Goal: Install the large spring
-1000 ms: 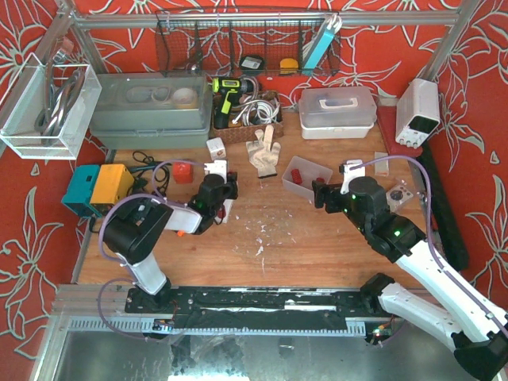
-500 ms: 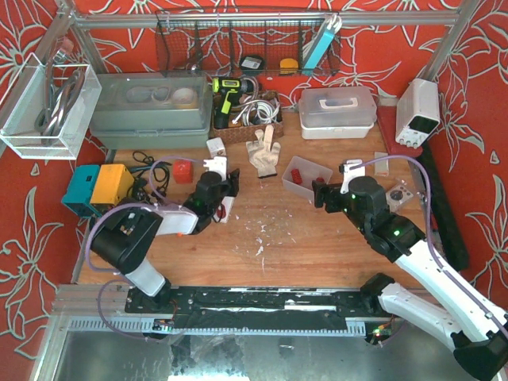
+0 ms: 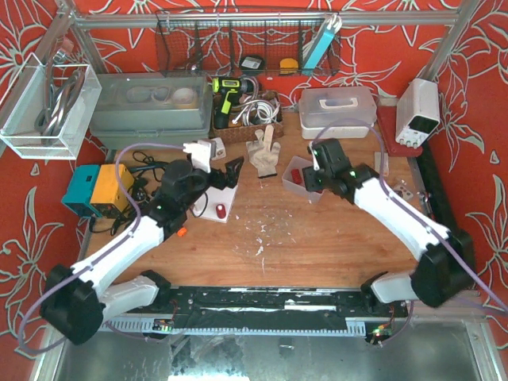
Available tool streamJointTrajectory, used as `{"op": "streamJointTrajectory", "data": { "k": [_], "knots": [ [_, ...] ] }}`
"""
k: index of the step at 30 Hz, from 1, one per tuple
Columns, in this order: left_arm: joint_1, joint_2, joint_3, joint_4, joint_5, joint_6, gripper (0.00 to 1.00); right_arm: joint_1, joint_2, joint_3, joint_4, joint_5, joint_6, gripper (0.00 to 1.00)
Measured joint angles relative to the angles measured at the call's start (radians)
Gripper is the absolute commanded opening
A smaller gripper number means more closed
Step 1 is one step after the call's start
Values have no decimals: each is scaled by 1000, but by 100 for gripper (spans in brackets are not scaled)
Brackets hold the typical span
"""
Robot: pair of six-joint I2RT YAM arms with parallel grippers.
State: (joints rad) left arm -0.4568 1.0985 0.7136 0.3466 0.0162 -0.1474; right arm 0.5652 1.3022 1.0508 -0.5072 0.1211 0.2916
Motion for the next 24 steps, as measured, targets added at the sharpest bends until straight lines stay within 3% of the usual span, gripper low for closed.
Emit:
{"op": "streamJointTrajectory", "data": {
  "k": [8, 15, 24],
  "knots": [
    [1, -196, -134, -179, 123, -156, 100, -32, 283, 233, -77, -77, -28, 44],
    [3, -198, -135, -241, 201, -233, 100, -48, 486, 327, -97, -98, -73, 44],
    [13, -198, -126, -257, 217, -266, 100, -53, 616, 367, -92, -104, -74, 47]
  ]
}}
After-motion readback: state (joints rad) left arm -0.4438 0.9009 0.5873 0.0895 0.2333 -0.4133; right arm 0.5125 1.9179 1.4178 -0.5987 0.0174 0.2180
